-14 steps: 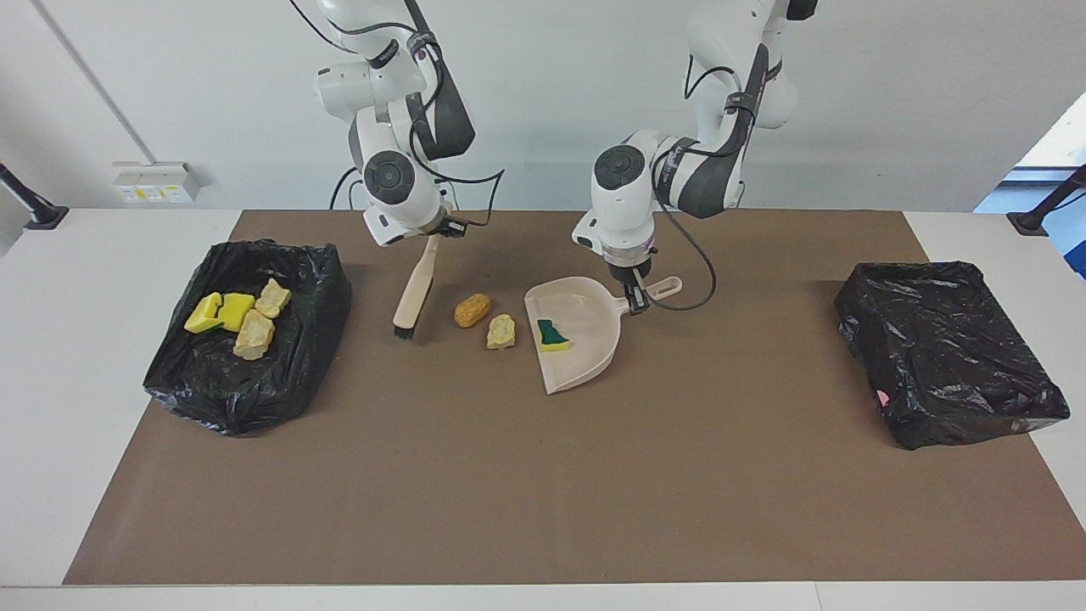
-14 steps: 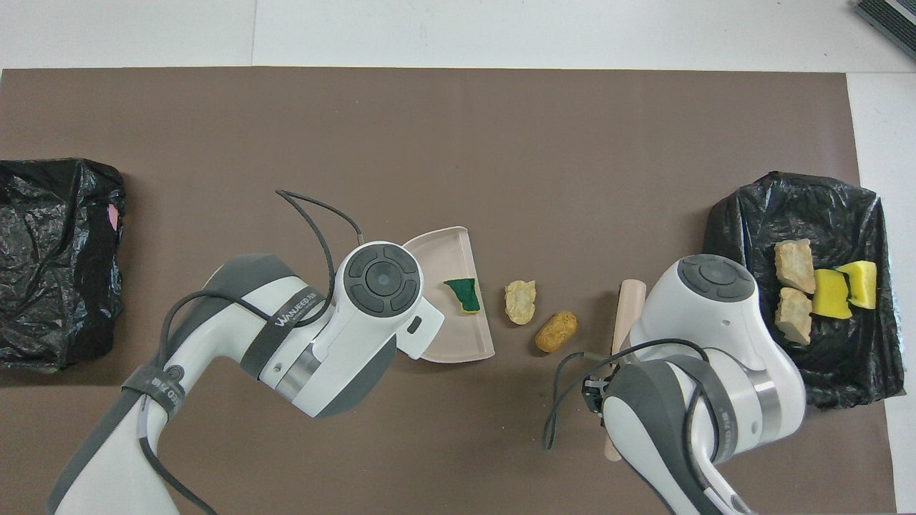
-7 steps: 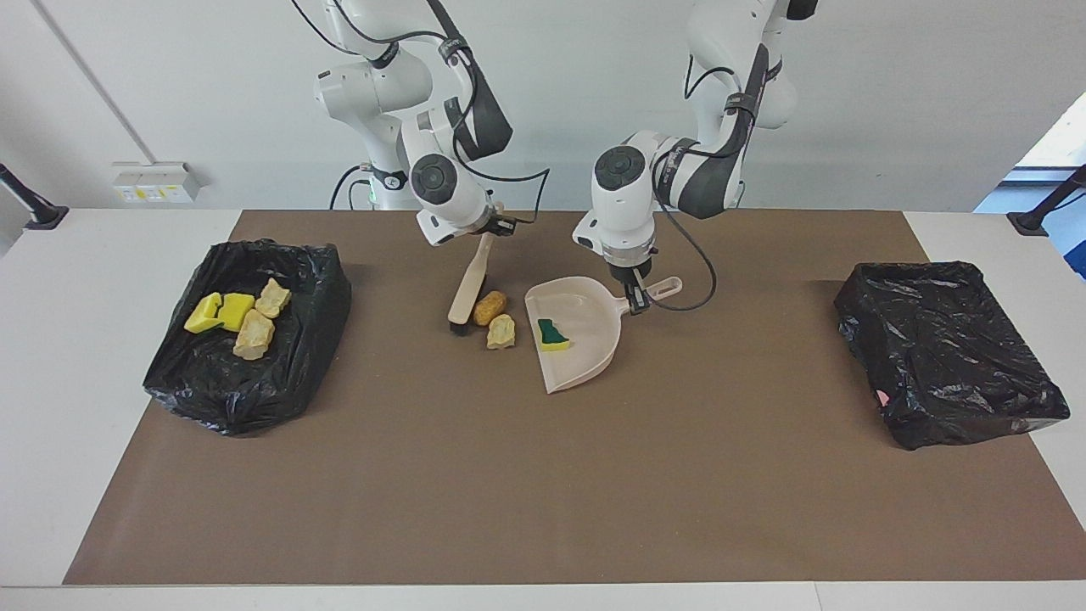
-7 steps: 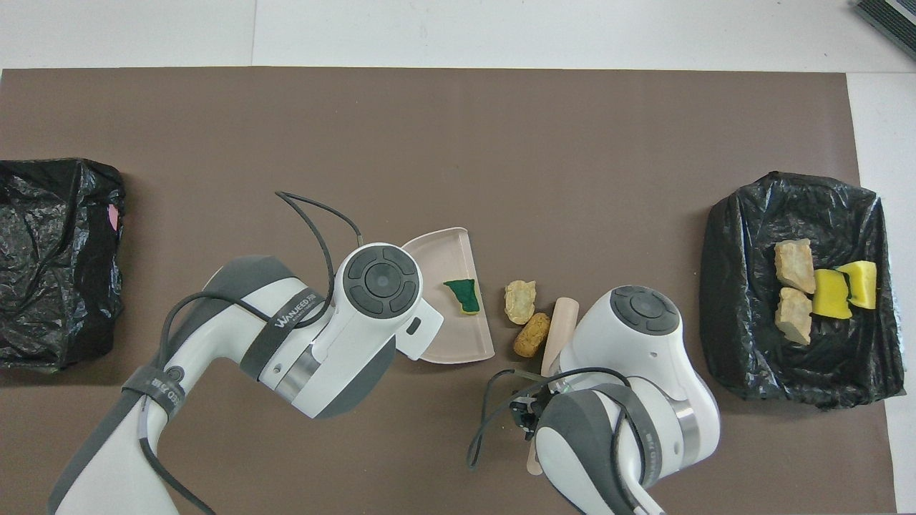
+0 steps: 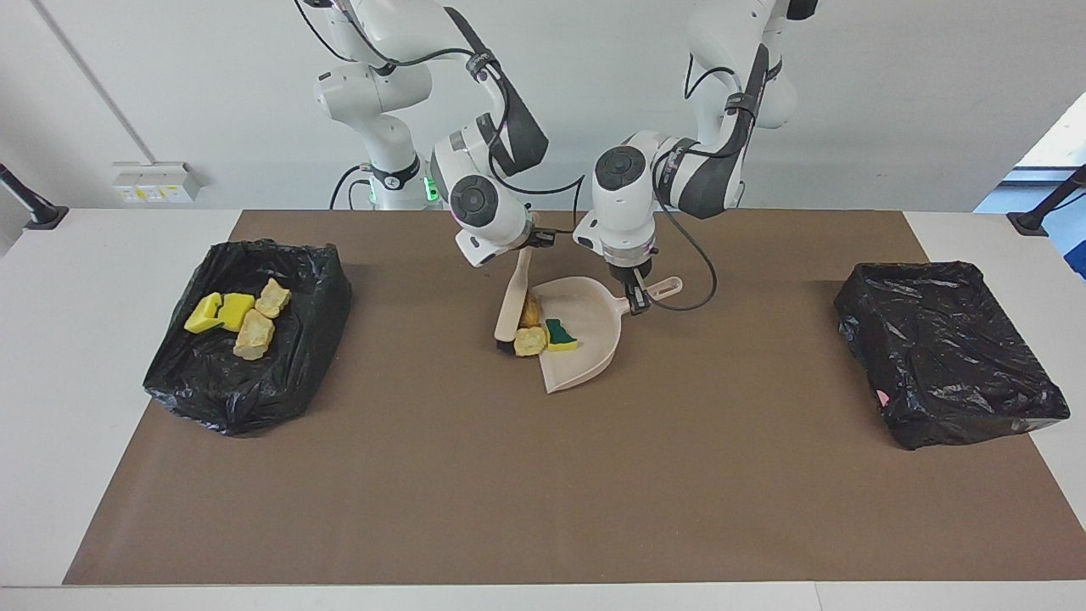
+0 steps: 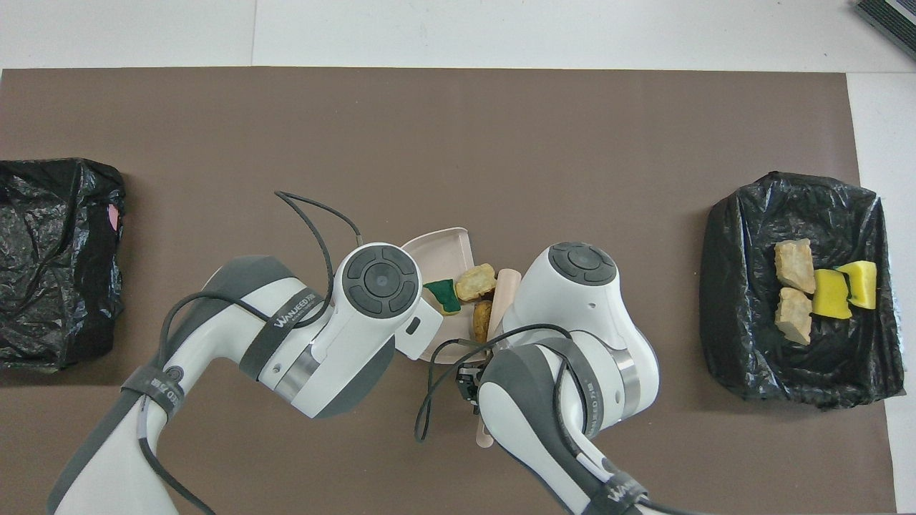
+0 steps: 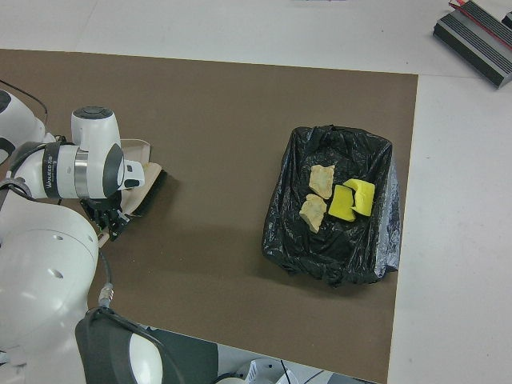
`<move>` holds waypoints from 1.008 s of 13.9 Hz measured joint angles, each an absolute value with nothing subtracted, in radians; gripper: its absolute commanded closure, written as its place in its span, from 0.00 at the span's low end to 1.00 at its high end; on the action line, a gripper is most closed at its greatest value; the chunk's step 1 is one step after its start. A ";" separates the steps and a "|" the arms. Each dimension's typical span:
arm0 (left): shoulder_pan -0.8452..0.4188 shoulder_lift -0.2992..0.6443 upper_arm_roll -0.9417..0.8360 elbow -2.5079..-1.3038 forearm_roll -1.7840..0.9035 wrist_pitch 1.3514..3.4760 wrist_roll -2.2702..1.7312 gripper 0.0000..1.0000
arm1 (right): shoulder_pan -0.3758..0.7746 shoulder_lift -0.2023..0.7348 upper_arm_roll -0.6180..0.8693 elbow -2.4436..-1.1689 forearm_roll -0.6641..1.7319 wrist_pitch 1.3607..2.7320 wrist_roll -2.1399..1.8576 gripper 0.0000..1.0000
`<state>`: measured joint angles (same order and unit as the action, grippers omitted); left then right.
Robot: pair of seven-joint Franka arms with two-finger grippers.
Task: Sweep and dump trash in bin
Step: 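Brush the gathered pieces into the held dustpan with the right gripper, then carry the loaded dustpan over the black bag by the left gripper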
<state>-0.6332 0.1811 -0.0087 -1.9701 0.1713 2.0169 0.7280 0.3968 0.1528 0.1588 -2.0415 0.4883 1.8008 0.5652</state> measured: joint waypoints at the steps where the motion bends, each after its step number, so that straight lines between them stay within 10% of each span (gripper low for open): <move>1: -0.633 0.181 -0.009 -1.970 0.171 2.017 0.728 1.00 | 0.401 0.154 0.163 -2.035 0.532 1.804 0.538 1.00; 14: -0.630 0.181 -0.006 -1.971 0.171 2.020 0.757 1.00 | 0.378 0.110 0.157 -1.940 0.511 1.647 0.401 1.00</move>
